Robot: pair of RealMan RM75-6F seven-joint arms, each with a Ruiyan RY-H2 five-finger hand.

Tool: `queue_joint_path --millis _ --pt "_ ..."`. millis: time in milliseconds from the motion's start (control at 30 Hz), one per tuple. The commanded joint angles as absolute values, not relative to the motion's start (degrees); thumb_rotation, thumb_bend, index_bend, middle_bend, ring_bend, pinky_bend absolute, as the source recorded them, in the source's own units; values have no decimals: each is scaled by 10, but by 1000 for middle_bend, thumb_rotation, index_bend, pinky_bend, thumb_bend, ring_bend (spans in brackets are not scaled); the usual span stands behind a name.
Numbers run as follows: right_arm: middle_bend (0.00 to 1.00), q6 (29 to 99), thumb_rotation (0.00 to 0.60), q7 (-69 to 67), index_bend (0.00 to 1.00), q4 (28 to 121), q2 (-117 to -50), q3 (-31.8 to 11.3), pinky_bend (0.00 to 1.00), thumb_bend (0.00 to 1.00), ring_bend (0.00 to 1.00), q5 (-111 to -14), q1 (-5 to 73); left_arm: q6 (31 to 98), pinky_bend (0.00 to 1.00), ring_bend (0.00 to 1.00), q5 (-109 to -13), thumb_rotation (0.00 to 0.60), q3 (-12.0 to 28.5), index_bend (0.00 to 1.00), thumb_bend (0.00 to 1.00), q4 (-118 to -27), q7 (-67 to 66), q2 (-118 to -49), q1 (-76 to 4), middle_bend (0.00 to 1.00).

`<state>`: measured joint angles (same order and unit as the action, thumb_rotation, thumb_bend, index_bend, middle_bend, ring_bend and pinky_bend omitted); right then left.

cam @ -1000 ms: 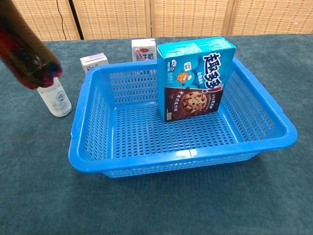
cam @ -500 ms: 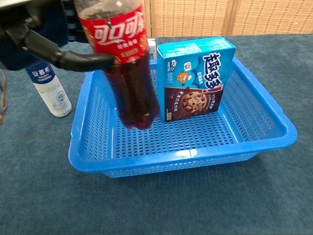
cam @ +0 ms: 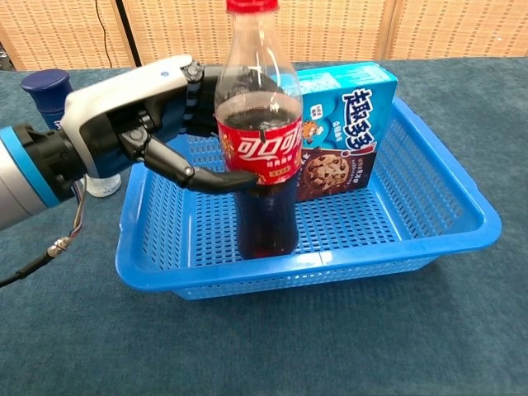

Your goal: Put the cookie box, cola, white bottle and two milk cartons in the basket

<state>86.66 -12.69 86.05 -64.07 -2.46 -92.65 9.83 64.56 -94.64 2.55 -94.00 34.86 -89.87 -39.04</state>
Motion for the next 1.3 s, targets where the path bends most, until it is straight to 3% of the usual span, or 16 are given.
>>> queue_joint_path --millis 33,167,333,433,667,967,1100,1300 --pt "0 866 600 -127 89 860 -641 -25 36 0 0 -926 98 644 438 402 -942 600 21 496 387 -928 343 -906 -390 450" --pt "0 867 600 -128 88 861 -640 -26 36 0 0 -926 97 630 369 291 -945 600 10 418 359 -928 342 -898 -396 340" --pt "0 868 600 -130 81 862 -639 -26 36 0 0 -926 96 622 106 32 -962 600 -5 118 299 -938 372 -876 -405 46" --pt "0 869 600 -131 80 863 -638 -27 36 0 0 -926 95 639 11 0 -979 600 -13 7 262 -942 380 -860 -402 0" --pt "0 871 600 -132 78 866 -636 -27 36 0 0 -928 94 723 0 0 -1017 600 -22 0 212 -958 413 -824 -378 0" --pt "0 867 600 -127 78 868 -636 -26 36 0 0 -930 95 885 0 0 -1066 600 -22 0 207 -985 460 -724 -324 0" --pt "0 870 600 -127 78 872 -635 -26 36 0 0 -932 94 953 0 0 -1023 600 -4 0 169 -972 456 -683 -279 0" --pt "0 873 600 -128 78 876 -634 -24 36 0 0 -939 94 959 0 0 -926 600 17 0 80 -933 516 -648 -242 0"
